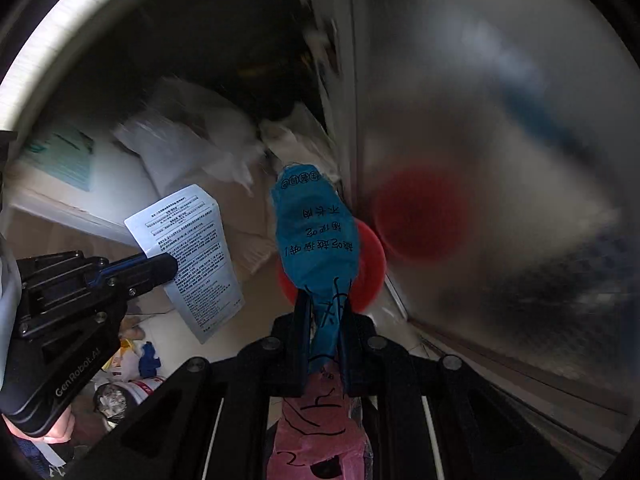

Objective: Collect trash
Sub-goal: 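Carry the leaflet and bag down to the red bin, releasing the leaflet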

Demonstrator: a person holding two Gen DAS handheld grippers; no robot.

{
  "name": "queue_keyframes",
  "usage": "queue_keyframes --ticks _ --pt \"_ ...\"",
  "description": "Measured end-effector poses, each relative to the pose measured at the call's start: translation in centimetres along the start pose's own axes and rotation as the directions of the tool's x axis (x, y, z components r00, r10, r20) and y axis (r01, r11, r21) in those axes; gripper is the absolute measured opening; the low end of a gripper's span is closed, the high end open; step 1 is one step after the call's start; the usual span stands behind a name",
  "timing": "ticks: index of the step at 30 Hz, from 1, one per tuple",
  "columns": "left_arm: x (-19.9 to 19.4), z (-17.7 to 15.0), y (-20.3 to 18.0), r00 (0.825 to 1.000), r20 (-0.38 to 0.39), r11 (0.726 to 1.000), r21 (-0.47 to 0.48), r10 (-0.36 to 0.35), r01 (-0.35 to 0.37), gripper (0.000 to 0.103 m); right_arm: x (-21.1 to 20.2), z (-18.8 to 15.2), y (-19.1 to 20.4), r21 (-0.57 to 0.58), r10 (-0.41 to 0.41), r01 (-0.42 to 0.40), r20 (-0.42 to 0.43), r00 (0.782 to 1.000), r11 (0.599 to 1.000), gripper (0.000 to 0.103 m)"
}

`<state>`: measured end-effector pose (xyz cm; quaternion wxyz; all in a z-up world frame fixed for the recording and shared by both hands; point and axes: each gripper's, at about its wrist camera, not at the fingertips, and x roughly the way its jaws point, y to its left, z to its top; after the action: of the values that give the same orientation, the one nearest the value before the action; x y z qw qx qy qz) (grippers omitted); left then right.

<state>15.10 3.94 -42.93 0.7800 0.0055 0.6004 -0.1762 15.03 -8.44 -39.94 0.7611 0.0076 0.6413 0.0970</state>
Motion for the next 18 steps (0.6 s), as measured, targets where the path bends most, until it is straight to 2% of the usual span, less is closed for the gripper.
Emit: queue_keyframes --ticks 5,10,16,18 --pt "6.1 -0.5 0.4 0.999 -0.048 1.0 0.011 -0.027 0.027 0.0 4.8 0.3 -1.1 0.026 -0.023 0.024 -0.012 1.0 0.999 0.01" --pt "10.2 -0.8 0.2 0.997 -0.067 0.998 0.045 -0.034 0.037 0.001 8.3 -0.4 -1.9 0.066 -0.024 0.026 -0.03 0.999 0.997 0.01" --pt "12.6 -0.3 0.4 0.993 -0.105 0.998 0.033 -0.05 0.054 0.003 9.7 -1.0 -2.5 0.084 -0.032 0.036 -0.045 0.998 0.996 0.01" --pt "12.9 -0.3 0.2 0.994 -0.108 0.998 0.052 -0.034 0.04 0.01 9.6 -0.9 -2.6 0.082 -0.037 0.04 -0.047 0.998 0.996 0.01"
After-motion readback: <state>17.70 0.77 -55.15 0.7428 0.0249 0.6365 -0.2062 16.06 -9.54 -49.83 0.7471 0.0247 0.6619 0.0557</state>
